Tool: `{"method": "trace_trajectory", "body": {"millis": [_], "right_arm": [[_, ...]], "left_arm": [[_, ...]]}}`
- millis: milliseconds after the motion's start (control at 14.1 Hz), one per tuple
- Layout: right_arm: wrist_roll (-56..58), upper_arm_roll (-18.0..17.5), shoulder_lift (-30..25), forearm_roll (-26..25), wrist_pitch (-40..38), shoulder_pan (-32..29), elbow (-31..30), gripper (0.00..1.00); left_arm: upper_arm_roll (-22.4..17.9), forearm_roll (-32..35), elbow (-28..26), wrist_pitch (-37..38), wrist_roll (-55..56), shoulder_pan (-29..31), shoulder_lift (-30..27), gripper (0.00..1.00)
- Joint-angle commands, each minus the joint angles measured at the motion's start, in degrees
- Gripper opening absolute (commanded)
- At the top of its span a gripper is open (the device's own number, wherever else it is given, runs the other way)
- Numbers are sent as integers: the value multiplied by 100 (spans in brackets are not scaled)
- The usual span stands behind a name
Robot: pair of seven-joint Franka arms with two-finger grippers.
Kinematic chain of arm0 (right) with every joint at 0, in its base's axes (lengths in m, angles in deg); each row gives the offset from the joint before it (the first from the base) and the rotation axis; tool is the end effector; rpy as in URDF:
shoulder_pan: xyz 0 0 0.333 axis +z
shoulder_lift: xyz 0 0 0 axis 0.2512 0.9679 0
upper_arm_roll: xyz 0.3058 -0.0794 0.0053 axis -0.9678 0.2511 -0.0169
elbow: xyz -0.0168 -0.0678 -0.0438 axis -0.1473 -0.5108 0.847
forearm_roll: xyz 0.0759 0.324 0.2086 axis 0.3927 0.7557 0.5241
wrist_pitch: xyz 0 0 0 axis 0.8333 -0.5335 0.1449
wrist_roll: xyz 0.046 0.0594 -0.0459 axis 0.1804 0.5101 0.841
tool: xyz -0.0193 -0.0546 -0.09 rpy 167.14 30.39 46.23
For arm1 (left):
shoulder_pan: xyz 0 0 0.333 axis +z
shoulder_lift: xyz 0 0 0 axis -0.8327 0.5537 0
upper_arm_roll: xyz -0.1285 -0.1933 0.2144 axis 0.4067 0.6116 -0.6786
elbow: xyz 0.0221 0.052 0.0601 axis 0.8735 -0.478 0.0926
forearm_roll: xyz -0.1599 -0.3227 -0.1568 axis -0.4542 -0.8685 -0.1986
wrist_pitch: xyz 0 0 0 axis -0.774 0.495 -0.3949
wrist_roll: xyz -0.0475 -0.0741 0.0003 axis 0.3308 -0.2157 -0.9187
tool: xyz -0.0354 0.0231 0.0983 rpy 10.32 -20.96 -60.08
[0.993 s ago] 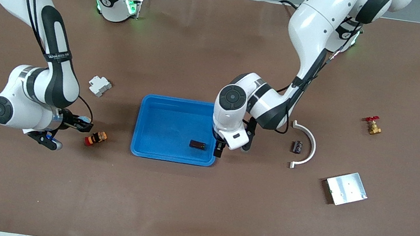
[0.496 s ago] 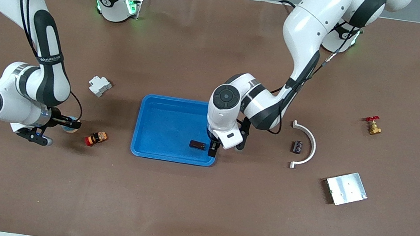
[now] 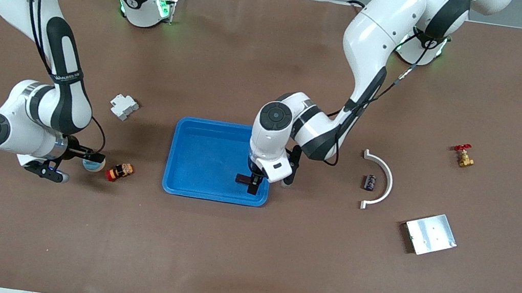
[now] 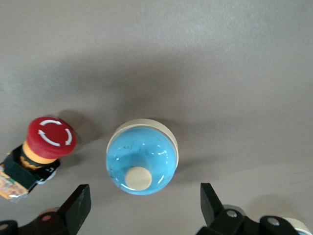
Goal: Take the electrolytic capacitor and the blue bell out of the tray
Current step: 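Place the second bell beside the first bell, then retract the right arm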
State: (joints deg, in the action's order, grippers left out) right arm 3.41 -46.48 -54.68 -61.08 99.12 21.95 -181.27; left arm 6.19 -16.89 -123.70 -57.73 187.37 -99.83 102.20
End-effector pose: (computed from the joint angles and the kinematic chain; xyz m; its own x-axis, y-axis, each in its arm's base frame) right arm 0.6338 -0.0289 0.2058 0.9568 -0.2196 -0.1907 -0.2311 -0.9721 -0.0399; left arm 0.5709 -0.5267 0.2113 0.1961 0.9779 -0.0721 0.9673 -0.1809 0.1777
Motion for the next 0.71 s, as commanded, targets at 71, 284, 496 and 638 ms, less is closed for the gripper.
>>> {"method": "trace_trajectory", "body": {"millis": [71, 284, 496, 638], "right_arm": [[-113, 0, -551, -28, -511, -54, 125, 100], [-78, -8, -1226, -72, -947, -317, 142, 100], [-43, -43, -1904, -98, -1720, -642, 466, 100], [-78, -323, -2203, -342, -2616, -871, 983, 100]], "left_arm": [[-52, 5, 830, -92, 104, -102, 596, 100], [-61, 5, 885, -109, 112, -164, 685, 100], [-79, 5, 876, -127, 104, -190, 720, 100], [-87, 5, 885, -127, 104, -225, 756, 100]]}}
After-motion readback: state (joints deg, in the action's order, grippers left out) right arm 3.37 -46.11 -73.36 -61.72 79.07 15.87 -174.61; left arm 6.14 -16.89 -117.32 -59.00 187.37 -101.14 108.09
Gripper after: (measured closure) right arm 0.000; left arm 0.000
